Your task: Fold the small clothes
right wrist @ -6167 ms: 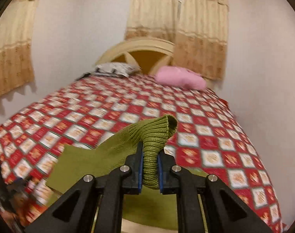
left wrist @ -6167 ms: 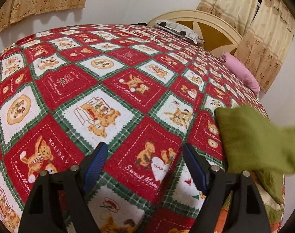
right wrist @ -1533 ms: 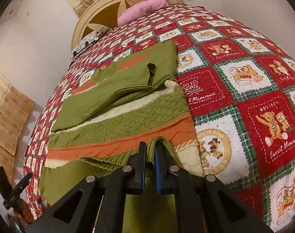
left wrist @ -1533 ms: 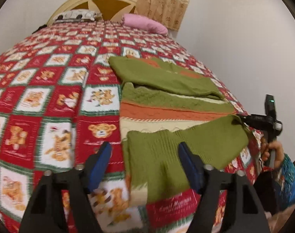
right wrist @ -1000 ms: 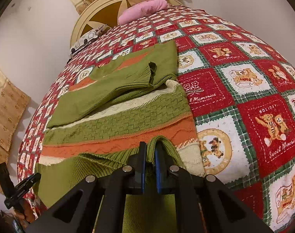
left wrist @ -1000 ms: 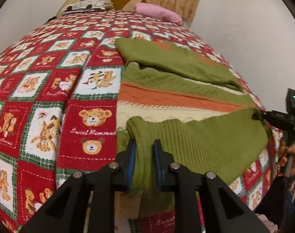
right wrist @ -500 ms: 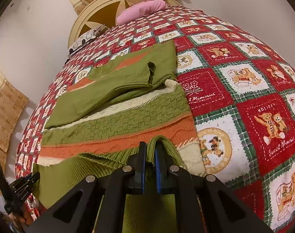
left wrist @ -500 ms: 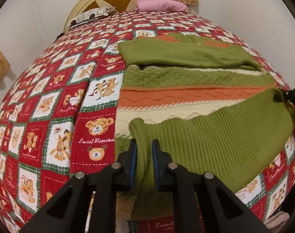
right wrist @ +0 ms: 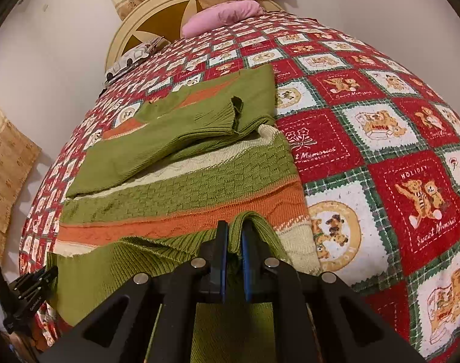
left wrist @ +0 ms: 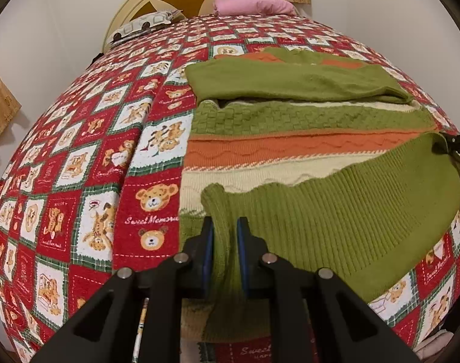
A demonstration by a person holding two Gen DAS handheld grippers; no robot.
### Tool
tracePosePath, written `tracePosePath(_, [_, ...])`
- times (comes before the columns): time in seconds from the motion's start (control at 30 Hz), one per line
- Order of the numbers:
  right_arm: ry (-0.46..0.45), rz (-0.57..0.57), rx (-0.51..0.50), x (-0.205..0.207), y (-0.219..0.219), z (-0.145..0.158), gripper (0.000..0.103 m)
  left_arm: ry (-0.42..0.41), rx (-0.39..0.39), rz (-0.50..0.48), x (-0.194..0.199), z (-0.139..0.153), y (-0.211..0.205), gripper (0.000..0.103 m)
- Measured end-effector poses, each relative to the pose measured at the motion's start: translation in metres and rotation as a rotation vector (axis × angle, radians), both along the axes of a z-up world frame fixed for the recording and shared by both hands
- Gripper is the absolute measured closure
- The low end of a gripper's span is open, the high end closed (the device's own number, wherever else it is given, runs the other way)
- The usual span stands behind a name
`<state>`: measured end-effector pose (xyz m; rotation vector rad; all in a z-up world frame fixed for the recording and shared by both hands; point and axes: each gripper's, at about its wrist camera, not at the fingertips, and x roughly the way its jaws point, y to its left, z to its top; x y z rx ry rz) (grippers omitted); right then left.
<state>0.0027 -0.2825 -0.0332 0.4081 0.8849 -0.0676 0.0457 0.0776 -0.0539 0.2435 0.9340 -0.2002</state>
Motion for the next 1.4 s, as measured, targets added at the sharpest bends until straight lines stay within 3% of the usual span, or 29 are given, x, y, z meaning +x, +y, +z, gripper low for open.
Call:
tracePosePath(0.13, [0.003, 0.009, -0.035, 0.001, 0.004, 0.002, 0.095, 0.000, -0.001, 0.001, 0.000, 0.000, -0.001, 0.087])
tracePosePath(0.27, [-0.079, 0.042, -0.073, -0.007, 0.006, 0.024, 0.092, 0.007, -0.082, -0.005, 0.000, 0.001, 0.008, 0.090])
tracePosePath(0.4, [-0.175, -0.019, -0.124, -0.029, -0.008, 0.053, 0.064, 0.006, -0.166, -0.011, 0.001, -0.001, 0.017, 0.090])
tracePosePath(0.53, [-0.184, -0.035, -0.200, -0.042, -0.017, 0.063, 0.060, 0.013, -0.251, -0.038, 0.001, -0.002, 0.023, 0.091])
tracePosePath(0.73, [-0.104, 0.132, -0.303, -0.026, 0.017, 0.040, 0.060, 0.025, -0.334, -0.057, 0.003, -0.003, 0.032, 0.089])
tracePosePath(0.87, [-0.061, 0.189, -0.344, -0.004, 0.035, 0.020, 0.060, 0.055, -0.406, -0.056, 0.006, -0.004, 0.039, 0.061])
tracePosePath(0.97, [-0.008, 0.252, -0.365, 0.010, 0.048, 0.001, 0.060, 0.059, -0.408, -0.065, 0.007, -0.005, 0.037, 0.059])
tracePosePath(1.07, [-0.012, 0.265, -0.446, 0.008, 0.056, -0.004, 0.059, 0.037, -0.388, -0.088, 0.004, -0.006, 0.033, 0.062])
tracePosePath(1.13, [-0.005, 0.261, -0.437, 0.006, 0.056, -0.003, 0.065, 0.023, -0.391, -0.090, 0.003, -0.007, 0.033, 0.073])
tracePosePath(1.17, [-0.002, 0.260, -0.424, 0.005, 0.056, -0.002, 0.072, 0.021, -0.388, -0.086, 0.004, -0.009, 0.033, 0.087])
tracePosePath(1.2, [0.002, 0.264, -0.413, 0.004, 0.055, -0.002, 0.085, 0.024, -0.390, -0.082, 0.005, -0.009, 0.034, 0.089])
tracePosePath(1.23, [0.003, 0.260, -0.424, 0.003, 0.056, -0.002, 0.091, 0.027, -0.398, -0.080, 0.006, -0.009, 0.035, 0.089])
tracePosePath(1.4, [-0.058, 0.213, -0.376, -0.013, 0.054, 0.020, 0.097, 0.040, -0.442, -0.071, 0.005, 0.001, 0.040, 0.093])
